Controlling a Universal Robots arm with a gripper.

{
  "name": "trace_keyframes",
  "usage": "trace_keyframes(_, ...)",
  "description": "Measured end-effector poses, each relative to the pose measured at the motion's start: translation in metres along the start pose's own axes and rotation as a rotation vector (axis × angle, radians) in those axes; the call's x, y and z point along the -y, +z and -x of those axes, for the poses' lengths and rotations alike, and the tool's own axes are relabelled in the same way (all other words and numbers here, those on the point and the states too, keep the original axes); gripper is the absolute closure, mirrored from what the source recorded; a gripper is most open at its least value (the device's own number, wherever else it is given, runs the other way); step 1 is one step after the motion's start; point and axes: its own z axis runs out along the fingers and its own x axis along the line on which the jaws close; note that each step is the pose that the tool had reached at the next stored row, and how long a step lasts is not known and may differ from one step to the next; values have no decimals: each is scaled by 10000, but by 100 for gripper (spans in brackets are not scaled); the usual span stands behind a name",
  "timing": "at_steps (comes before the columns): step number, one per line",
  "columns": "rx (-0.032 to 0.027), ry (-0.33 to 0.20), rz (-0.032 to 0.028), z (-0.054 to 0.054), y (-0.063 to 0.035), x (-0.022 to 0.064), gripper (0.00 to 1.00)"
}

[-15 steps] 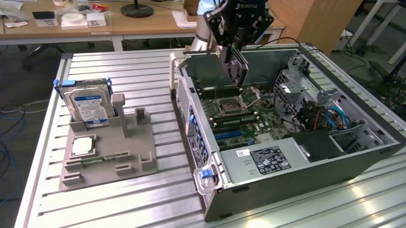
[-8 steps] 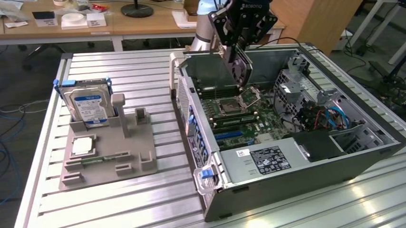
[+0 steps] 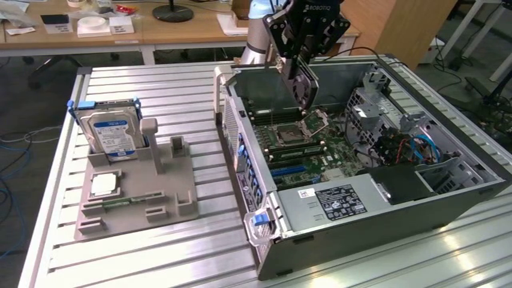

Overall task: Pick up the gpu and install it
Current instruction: 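Pick up the gpu and move the gpu toward the slot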

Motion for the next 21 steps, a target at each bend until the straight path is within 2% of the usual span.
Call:
trace_keyframes(8,3,-1,1,14,3,1,73)
trace_keyframes(14,18,0,-2,165,12,12,73)
trace_keyframes(16,54,-1,-4,217,18,16,73)
trace_keyframes(21,199,23,-14,312,49,24,73)
